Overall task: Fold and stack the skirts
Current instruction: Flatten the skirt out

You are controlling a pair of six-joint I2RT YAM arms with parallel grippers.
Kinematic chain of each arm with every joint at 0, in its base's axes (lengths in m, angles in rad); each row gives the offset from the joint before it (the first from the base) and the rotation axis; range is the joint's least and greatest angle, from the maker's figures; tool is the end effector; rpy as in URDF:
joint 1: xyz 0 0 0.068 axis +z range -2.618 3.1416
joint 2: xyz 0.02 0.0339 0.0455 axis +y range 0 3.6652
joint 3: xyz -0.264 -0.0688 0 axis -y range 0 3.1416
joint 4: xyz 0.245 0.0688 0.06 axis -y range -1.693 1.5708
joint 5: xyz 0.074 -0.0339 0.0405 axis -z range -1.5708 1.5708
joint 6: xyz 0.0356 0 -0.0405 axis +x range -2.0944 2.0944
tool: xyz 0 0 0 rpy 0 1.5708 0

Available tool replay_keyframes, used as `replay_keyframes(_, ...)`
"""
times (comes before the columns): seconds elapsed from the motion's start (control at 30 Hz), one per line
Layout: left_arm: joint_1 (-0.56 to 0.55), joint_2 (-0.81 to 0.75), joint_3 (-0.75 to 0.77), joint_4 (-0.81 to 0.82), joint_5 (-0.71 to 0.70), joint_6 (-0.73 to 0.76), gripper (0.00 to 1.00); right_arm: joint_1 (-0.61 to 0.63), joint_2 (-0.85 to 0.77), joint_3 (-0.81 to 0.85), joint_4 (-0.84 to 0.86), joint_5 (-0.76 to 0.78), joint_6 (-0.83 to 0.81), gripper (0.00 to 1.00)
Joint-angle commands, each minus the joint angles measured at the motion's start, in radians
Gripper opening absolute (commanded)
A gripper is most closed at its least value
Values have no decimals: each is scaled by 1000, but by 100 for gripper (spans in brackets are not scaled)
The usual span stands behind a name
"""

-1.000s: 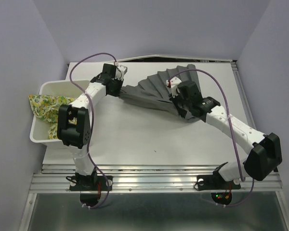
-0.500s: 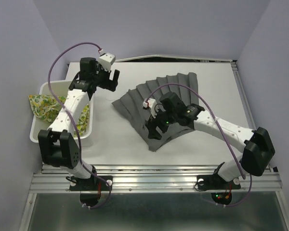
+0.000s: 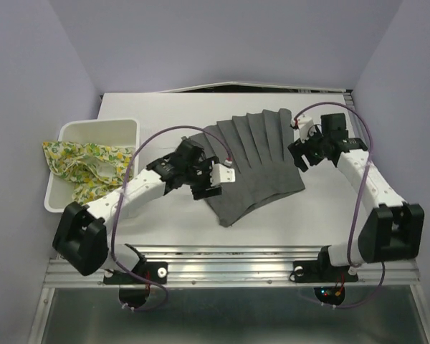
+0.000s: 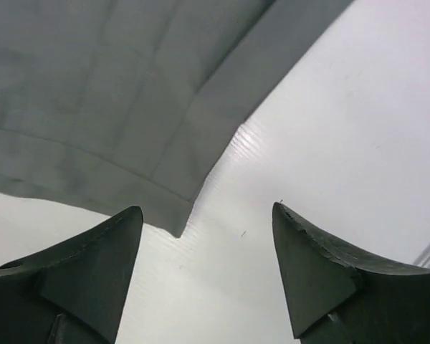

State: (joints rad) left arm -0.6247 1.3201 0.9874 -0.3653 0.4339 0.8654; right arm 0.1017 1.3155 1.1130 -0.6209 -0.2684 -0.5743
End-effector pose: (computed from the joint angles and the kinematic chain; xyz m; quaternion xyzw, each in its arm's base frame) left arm 0.2241 -0.1801 0.2776 0.6669 0.5889 -0.1441 0.4332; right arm 0.2766 0.0377 0.2990 -0.3520 0.8542 0.0364 0.3809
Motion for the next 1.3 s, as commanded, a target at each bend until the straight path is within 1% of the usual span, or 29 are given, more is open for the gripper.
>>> replay_keyframes(0.0, -43, 143, 68, 35, -122, -26, 73, -48, 230, 83, -30, 17, 0, 76)
replay_keyframes(0.03, -47, 177, 88, 40, -145, -41, 71, -48, 231, 105, -33, 23, 25, 75)
replay_keyframes(0.07, -47, 210, 105, 48, -173, -60, 71, -48, 307, 125, -39, 26, 43, 75)
replay_keyframes(0.13, -49, 299, 148, 51, -234, -77, 65, -48, 399, 155, -46, 40, 74, 72)
replay_keyframes(0.23, -47, 386, 172, 69, -294, -72, 65, -48, 468, 168, -45, 66, 91, 70)
replay_keyframes(0.3, -49, 432, 189, 68, -308, -83, 62, -48, 524, 169, -42, 95, 96, 64)
replay_keyframes(0.4, -58, 449, 197, 63, -279, -89, 57, -48, 570, 179, -30, 133, 90, 46)
replay_keyframes(0.43, -70, 456, 195, 55, -268, -76, 55, -48, 603, 185, -22, 159, 87, 27)
replay_keyframes(0.53, -150, 476, 181, 43, -274, -65, 48, -57, 683, 251, 4, 210, 80, 2)
replay_keyframes(0.6, -191, 490, 200, 39, -236, -84, 46, -66, 729, 336, 35, 231, 80, 1)
replay_keyframes(0.63, -232, 513, 215, 31, -221, -101, 46, -66, 779, 373, 45, 250, 88, 1)
replay_keyframes(0.7, -273, 539, 262, 16, -183, -149, 48, -66, 829, 457, 58, 255, 100, 1)
replay_keyframes(0.73, -289, 562, 322, 11, -141, -172, 51, -66, 850, 541, 61, 250, 108, 6)
replay_keyframes(0.77, -314, 571, 356, 3, -120, -193, 55, -66, 878, 579, 64, 250, 126, 13)
replay_keyframes(0.8, -320, 573, 420, -1, -88, -242, 68, -66, 886, 617, 47, 241, 131, 20)
replay_keyframes(0.83, -320, 568, 445, 5, -83, -268, 73, -66, 871, 672, 40, 238, 134, 37)
replay_keyframes(0.87, -316, 558, 470, 2, -86, -294, 75, -66, 846, 679, 39, 235, 130, 44)
replay_keyframes(0.9, -308, 541, 490, -3, -80, -302, 80, -66, 817, 679, 41, 229, 126, 56)
replay_keyframes(0.93, -278, 484, 503, 14, -58, -328, 82, -66, 785, 667, 39, 209, 111, 76)
replay_keyframes(0.97, -255, 444, 498, 35, -46, -351, 85, -66, 747, 650, 39, 196, 97, 83)
replay_keyframes(1.0, -232, 409, 490, 54, -31, -374, 89, -66, 664, 631, 39, 184, 85, 87)
replay_keyframes(1.03, -207, 337, 481, 58, 9, -396, 91, -66, 621, 610, 32, 143, 53, 90)
replay_keyframes(1.07, -182, 305, 476, 54, 20, -399, 92, -66, 576, 584, 24, 123, 30, 92)
replay_keyframes(1.1, -135, 276, 464, 45, 28, -396, 93, -66, 497, 535, -29, 98, -8, 92)
replay_keyframes(1.13, -115, 225, 455, -5, 34, -373, 93, -66, 460, 515, -75, 18, -62, 92)
replay_keyframes(1.17, -95, 203, 444, -42, 34, -289, 93, -66, 420, 490, -112, -21, -94, 92)
replay_keyframes(1.2, -60, 186, 418, -87, 23, -235, 92, -66, 378, 429, -191, -56, -122, 92)
replay_keyframes(1.23, -41, 159, 398, -162, 17, -129, 91, -54, 296, 391, -224, -102, -156, 92)
replay_keyframes(1.27, -20, 145, 372, -190, 11, -85, 90, -33, 253, 348, -241, -98, -157, 92)
